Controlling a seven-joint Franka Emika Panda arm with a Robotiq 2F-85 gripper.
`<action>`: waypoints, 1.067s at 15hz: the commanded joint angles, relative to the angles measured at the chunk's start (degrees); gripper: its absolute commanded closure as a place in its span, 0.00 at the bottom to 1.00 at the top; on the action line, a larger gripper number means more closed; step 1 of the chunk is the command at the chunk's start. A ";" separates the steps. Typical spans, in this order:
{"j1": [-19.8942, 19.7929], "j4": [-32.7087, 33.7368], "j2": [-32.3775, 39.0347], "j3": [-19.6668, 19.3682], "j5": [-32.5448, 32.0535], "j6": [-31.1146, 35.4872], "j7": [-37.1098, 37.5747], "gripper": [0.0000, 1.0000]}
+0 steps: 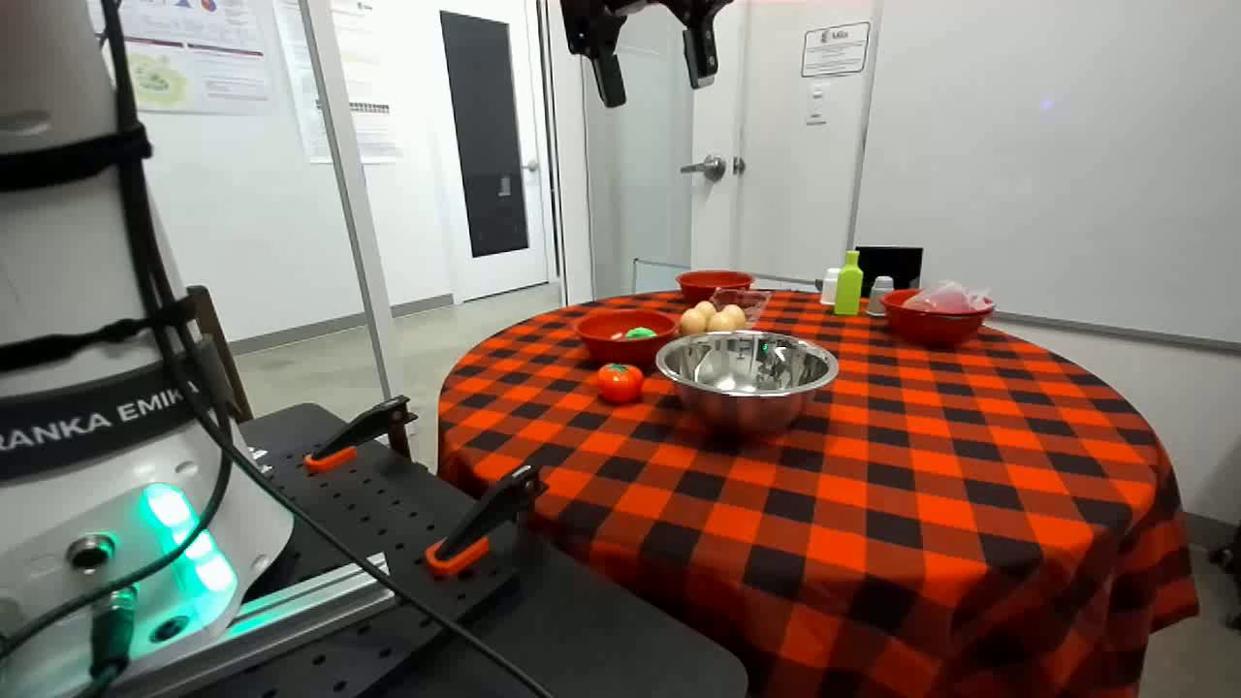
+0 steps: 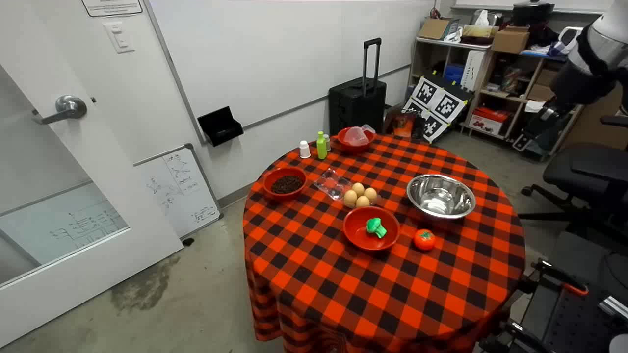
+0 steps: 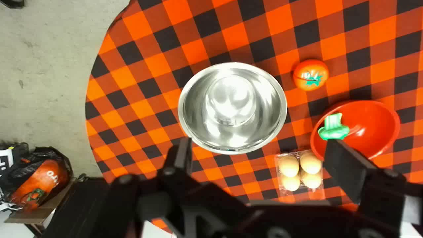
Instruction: Put the tomato toy in the silver bowl then put the broccoli toy on the table
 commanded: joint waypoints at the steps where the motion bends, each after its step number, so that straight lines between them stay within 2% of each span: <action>1: -0.24 0.05 0.04 0.29 0.29 -0.21 -0.18 0.00; 8: -0.06 0.09 0.95 0.56 0.17 0.32 -0.04 0.00; 13: 3.76 0.04 6.17 1.90 1.01 2.32 -0.93 0.00; 16: 7.24 -0.01 12.26 2.86 2.39 5.09 -1.30 0.00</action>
